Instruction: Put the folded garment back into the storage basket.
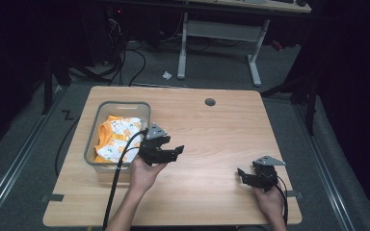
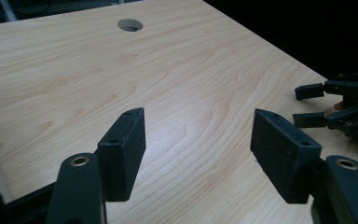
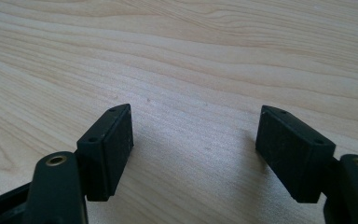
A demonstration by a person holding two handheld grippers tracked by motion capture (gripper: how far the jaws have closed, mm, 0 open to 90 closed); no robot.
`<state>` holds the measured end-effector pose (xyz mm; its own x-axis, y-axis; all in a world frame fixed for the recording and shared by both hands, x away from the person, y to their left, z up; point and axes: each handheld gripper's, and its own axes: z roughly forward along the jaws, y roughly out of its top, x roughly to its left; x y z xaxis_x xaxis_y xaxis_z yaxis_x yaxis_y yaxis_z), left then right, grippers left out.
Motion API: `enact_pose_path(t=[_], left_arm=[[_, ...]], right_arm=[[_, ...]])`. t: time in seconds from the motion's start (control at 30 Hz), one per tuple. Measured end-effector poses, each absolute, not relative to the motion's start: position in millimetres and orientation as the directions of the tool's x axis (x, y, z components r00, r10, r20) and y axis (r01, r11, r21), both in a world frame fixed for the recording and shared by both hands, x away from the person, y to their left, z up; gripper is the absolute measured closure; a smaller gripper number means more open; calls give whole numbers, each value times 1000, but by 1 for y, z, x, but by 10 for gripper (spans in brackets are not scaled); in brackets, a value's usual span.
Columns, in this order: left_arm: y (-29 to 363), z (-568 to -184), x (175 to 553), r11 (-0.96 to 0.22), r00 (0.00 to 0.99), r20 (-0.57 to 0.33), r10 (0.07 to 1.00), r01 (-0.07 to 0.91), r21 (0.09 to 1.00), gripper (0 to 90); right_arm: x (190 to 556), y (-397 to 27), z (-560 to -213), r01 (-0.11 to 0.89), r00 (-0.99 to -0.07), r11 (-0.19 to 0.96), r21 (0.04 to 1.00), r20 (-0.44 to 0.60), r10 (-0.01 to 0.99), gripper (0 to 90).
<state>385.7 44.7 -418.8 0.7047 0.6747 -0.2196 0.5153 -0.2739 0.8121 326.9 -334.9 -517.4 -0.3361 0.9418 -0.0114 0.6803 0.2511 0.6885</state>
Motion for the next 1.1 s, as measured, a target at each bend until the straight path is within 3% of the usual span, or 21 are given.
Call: enact_pose_path(t=[0.43,1.1], left_arm=[[29,-427,385,-317,715,-201,670,520,793,379],[12,-453,384,-320,715,-244,655,555,768,379]], right_arm=[[327,-335,-517,681,-336,251,688,-11,942,276],[327,-335,-517,680,-337,252,688,-12,941,276]])
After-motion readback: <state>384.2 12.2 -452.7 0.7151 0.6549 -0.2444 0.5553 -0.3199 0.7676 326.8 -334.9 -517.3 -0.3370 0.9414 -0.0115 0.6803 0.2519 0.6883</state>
